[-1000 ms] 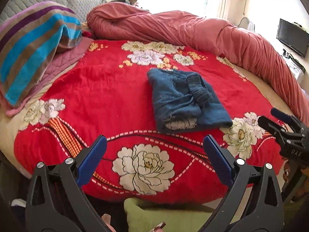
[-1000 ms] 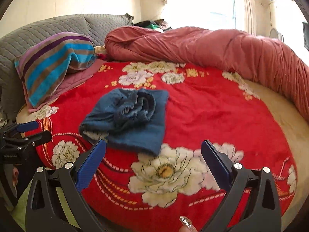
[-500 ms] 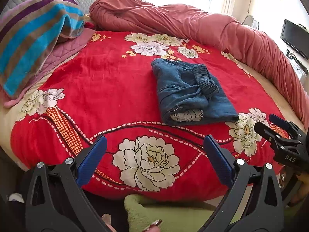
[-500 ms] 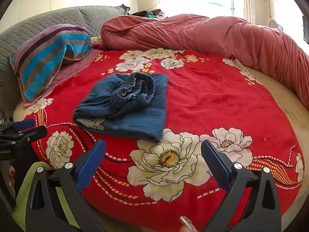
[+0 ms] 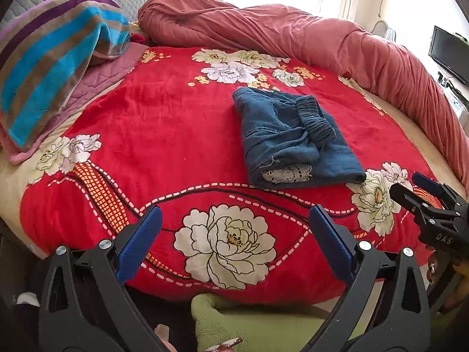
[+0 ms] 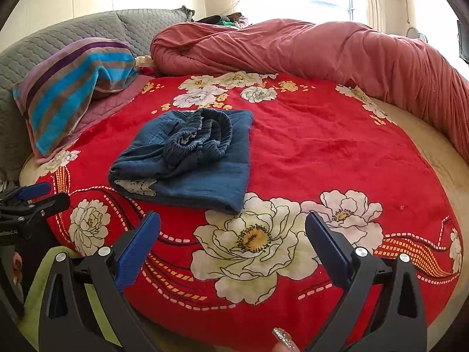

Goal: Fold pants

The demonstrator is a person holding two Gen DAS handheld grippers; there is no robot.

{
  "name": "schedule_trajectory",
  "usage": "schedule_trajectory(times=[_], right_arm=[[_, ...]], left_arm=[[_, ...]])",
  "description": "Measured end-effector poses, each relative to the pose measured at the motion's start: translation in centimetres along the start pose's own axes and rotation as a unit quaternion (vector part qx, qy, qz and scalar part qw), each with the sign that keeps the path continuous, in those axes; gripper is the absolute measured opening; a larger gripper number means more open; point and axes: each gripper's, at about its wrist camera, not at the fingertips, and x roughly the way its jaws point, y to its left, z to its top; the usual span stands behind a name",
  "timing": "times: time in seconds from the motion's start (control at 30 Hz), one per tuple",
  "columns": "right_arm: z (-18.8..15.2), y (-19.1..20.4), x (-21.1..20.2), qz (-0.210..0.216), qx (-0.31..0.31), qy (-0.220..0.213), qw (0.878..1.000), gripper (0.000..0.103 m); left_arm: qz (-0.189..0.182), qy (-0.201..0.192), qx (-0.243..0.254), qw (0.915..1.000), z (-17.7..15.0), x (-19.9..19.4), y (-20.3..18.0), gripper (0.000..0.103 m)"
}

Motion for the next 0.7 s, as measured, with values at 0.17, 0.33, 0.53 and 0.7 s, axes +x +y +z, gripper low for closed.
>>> schedule_trajectory(times=[0.17, 0.33, 0.53, 0.7], right_arm=[[-0.01, -0.11, 0.07, 0.001, 0.000, 0.001, 1.000, 0.098], [-0.07, -0.30, 0.20, 0.000, 0.004, 0.004, 1.000, 0.098], [-0.07, -0.30, 0.23, 0.000, 0.003, 0.004, 1.000, 0.098], [-0.04, -0.29, 0.24, 0.000, 0.002, 0.005, 1.000, 0.098]], left_arm=[[-0.001, 0.003, 0.001, 1.0000, -0.04, -0.02, -0.11, 0.093], [-0.002, 0.004, 0.003, 1.0000, -0.02, -0.01, -0.26, 0.093], [-0.004, 0.006, 0.001, 1.0000, 0.00, 0.05, -0.27, 0.093], [-0.002, 0.007, 0.002, 1.0000, 0.06, 0.10, -0.33, 0.093]])
